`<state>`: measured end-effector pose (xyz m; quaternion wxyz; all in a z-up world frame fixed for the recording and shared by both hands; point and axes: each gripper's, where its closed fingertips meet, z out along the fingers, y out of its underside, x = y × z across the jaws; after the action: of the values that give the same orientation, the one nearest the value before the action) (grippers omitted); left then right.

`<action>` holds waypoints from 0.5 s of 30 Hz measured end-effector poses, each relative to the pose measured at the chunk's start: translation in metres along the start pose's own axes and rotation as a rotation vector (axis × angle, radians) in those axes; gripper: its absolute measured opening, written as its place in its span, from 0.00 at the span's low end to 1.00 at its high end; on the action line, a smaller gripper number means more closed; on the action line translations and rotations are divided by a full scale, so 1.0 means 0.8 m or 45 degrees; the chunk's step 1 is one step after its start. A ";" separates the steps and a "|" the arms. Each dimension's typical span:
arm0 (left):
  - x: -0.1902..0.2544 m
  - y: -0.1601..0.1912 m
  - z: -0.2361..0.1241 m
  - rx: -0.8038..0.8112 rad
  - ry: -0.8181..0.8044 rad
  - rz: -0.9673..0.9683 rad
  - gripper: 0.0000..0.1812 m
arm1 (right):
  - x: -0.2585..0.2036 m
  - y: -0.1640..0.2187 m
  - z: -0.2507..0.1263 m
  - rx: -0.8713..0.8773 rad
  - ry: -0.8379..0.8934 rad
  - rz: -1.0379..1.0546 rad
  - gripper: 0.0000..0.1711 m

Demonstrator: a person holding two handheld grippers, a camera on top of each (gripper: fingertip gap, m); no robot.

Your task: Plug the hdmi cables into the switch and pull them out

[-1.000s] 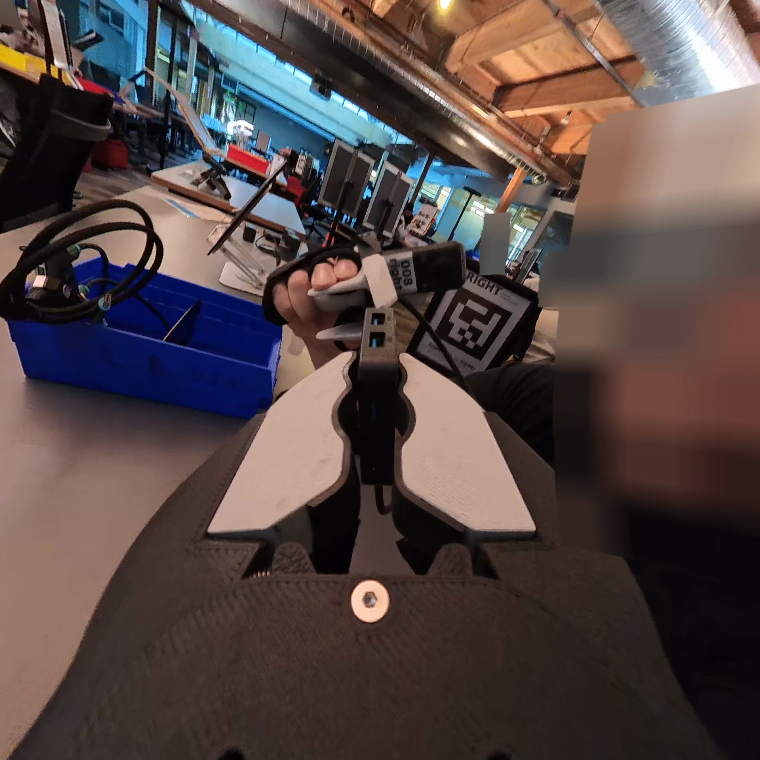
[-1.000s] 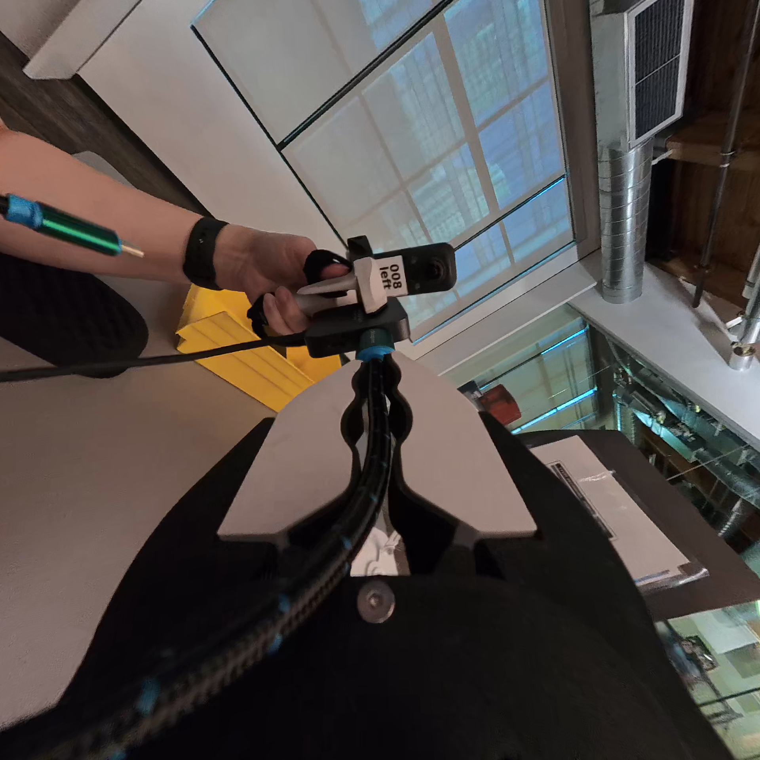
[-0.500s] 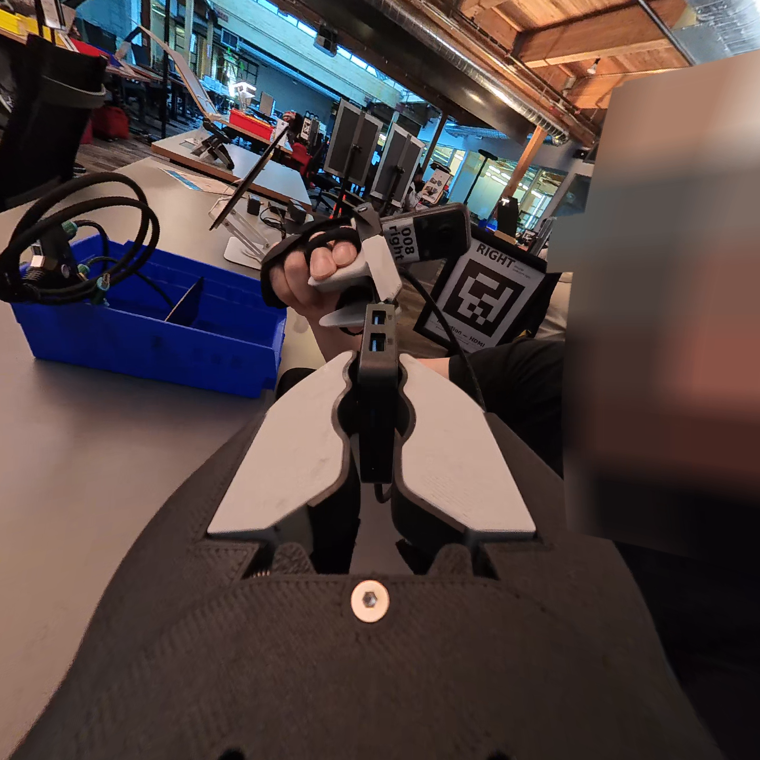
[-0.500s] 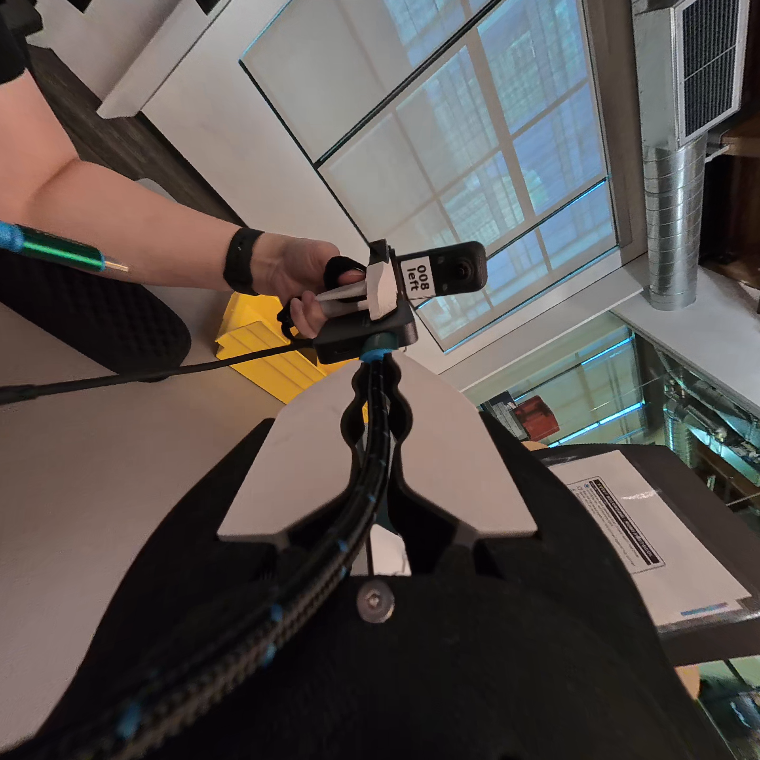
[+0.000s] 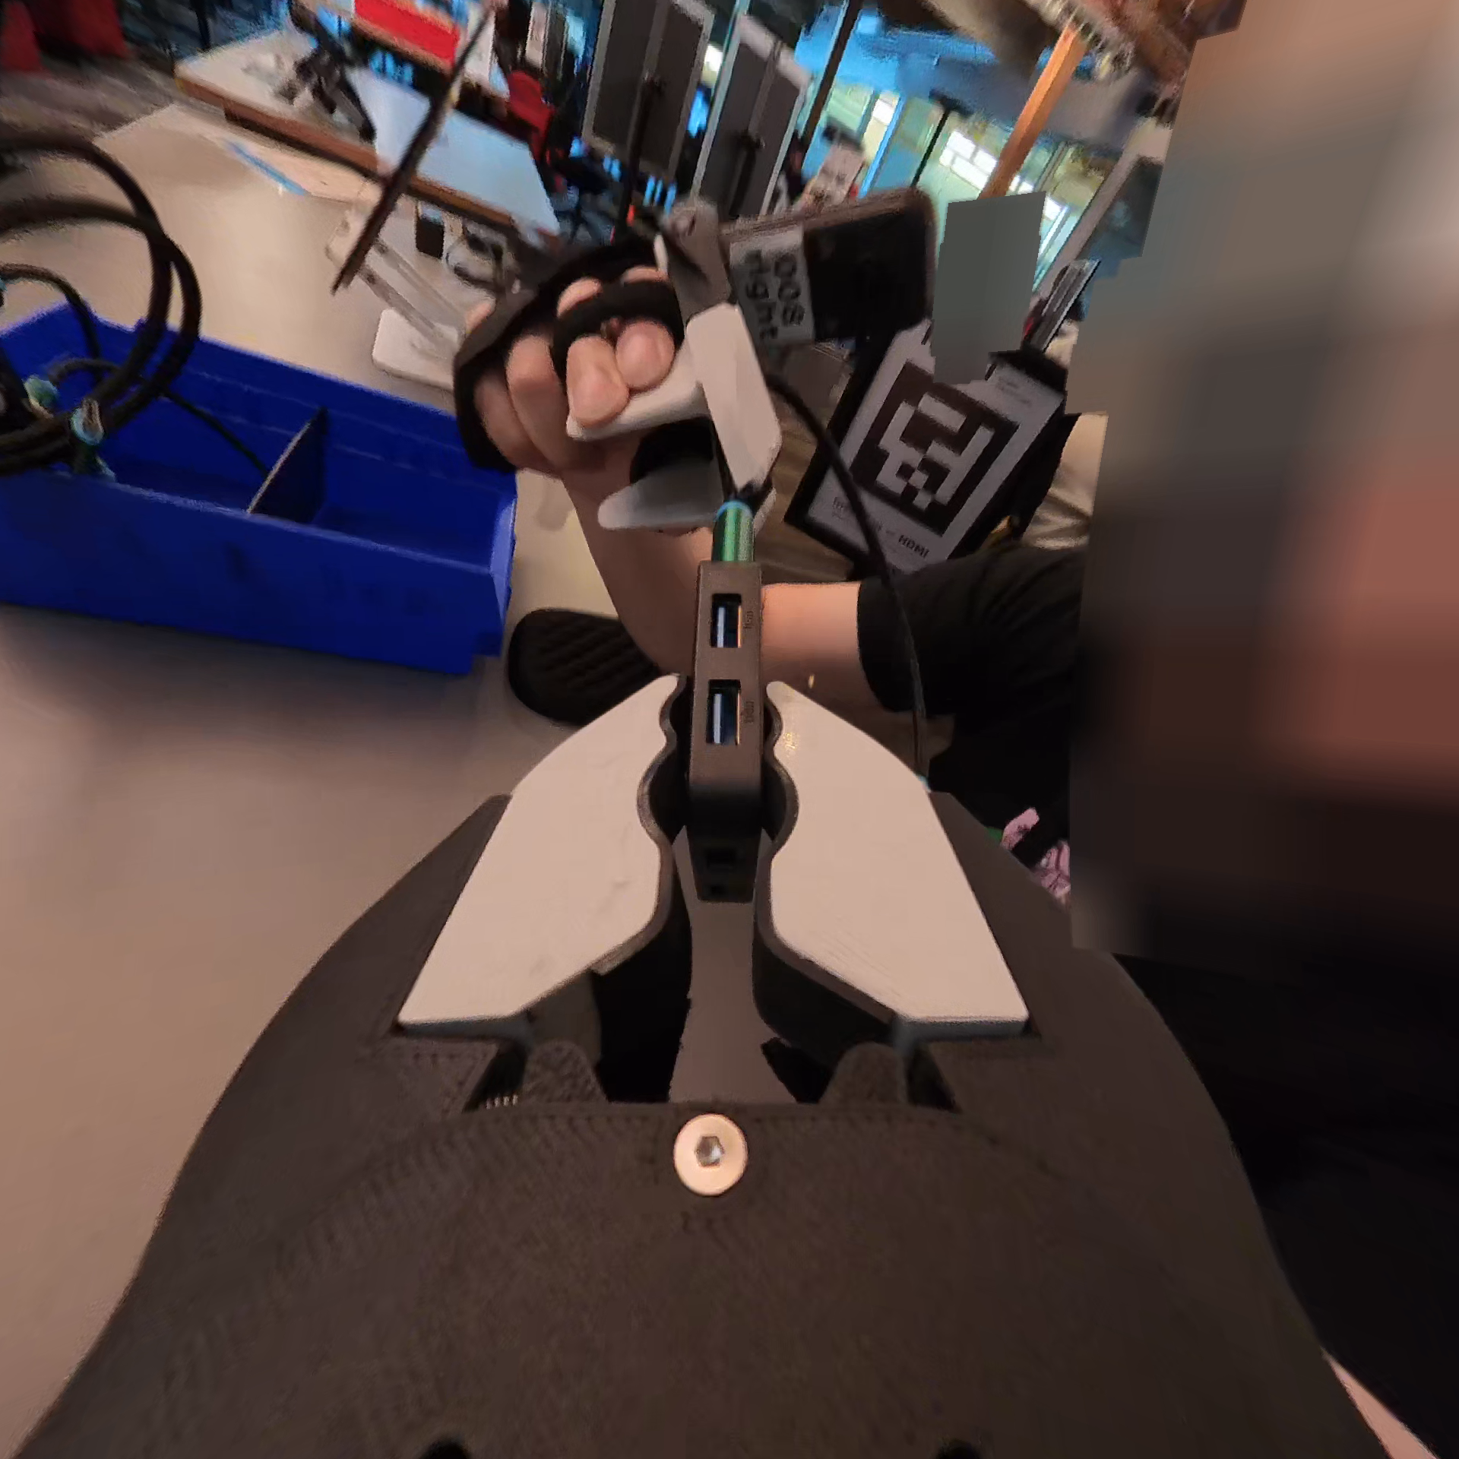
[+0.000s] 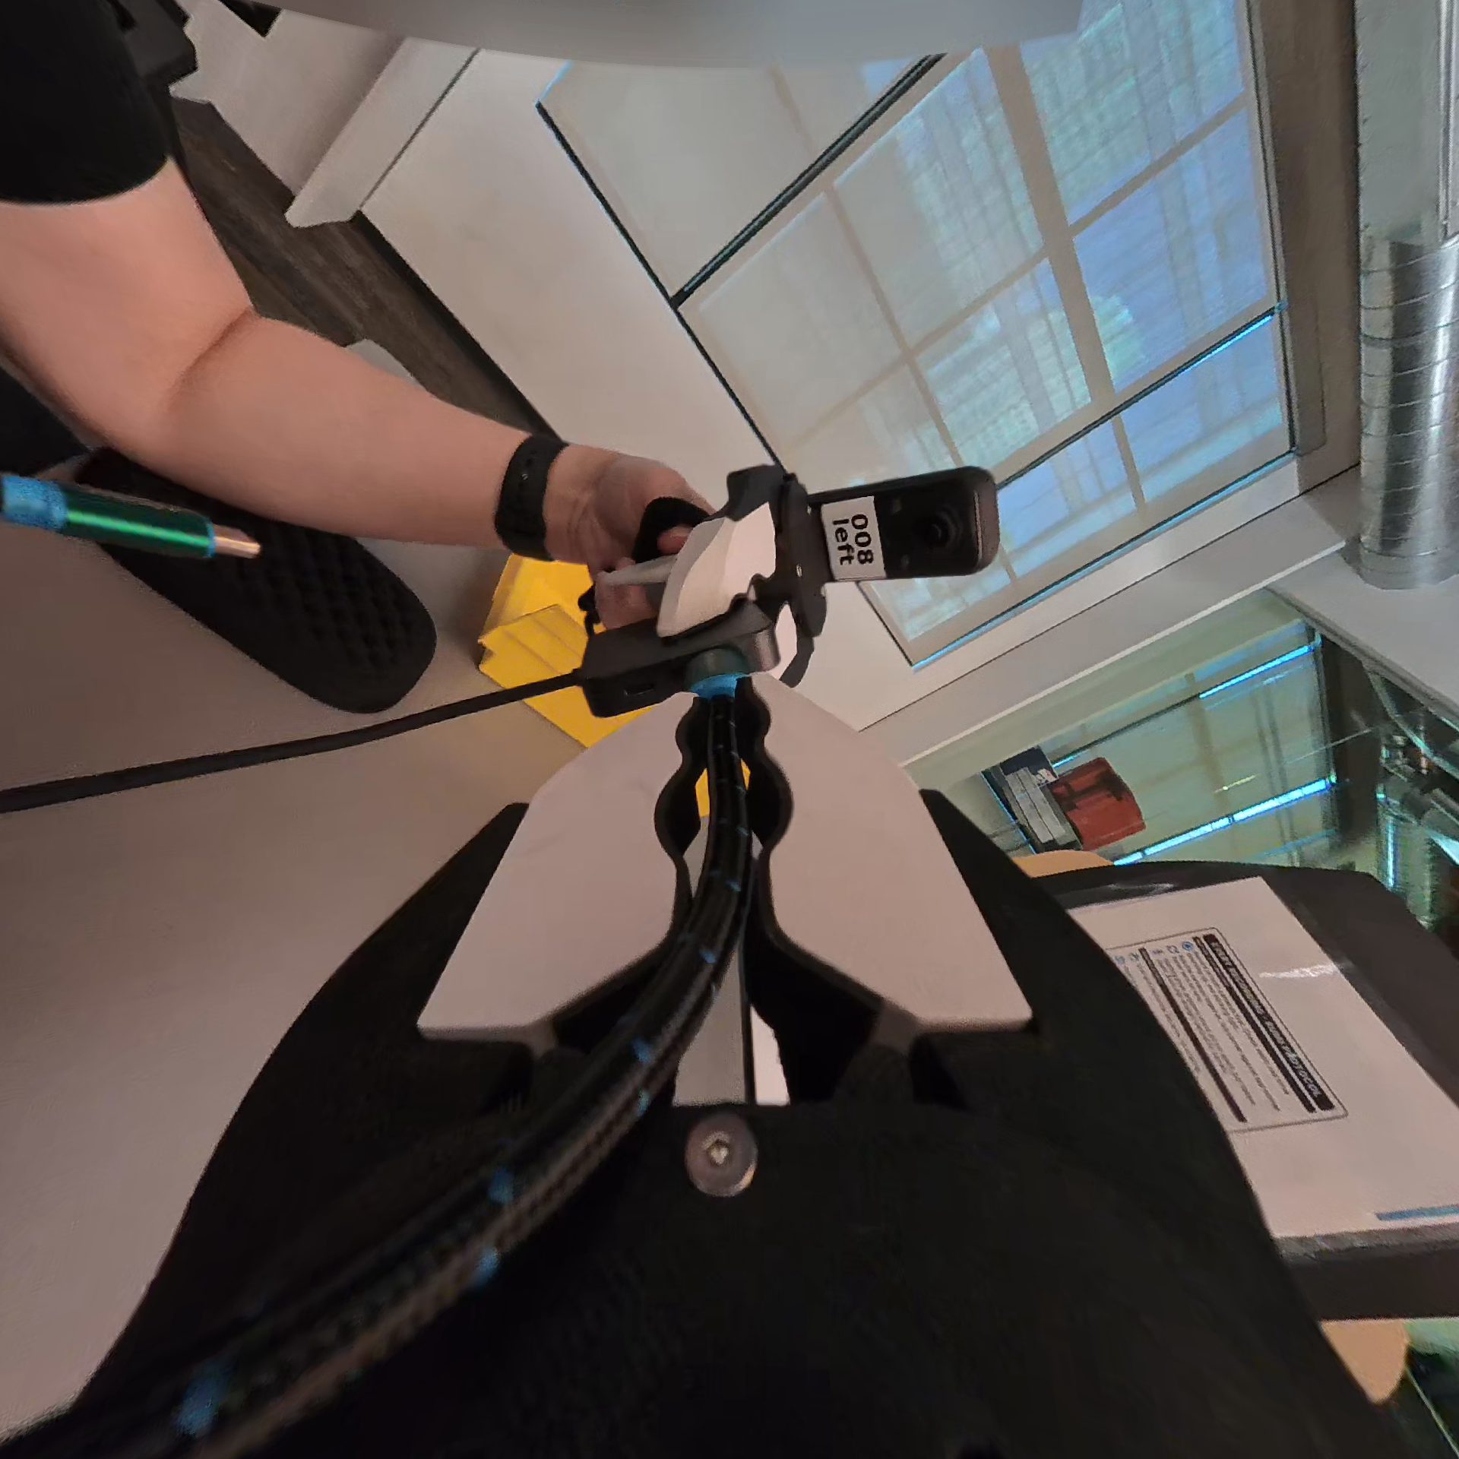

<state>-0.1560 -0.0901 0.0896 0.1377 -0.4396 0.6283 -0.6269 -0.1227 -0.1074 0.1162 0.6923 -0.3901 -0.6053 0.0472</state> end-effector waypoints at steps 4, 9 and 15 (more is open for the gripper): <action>-0.002 -0.058 -0.010 0.392 0.058 -0.015 0.08 | 0.032 -0.005 -0.007 0.067 0.213 0.002 0.05; -0.017 -0.057 -0.002 0.455 0.128 -0.163 0.09 | 0.042 -0.006 -0.009 0.035 0.348 -0.128 0.05; -0.011 -0.073 0.000 0.555 0.055 0.040 0.08 | 0.049 0.001 -0.005 0.110 0.311 0.156 0.08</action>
<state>-0.1288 -0.0734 0.1393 0.2257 -0.3761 0.4873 -0.7551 -0.1083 -0.0877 0.1475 0.7728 -0.3990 -0.4890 0.0677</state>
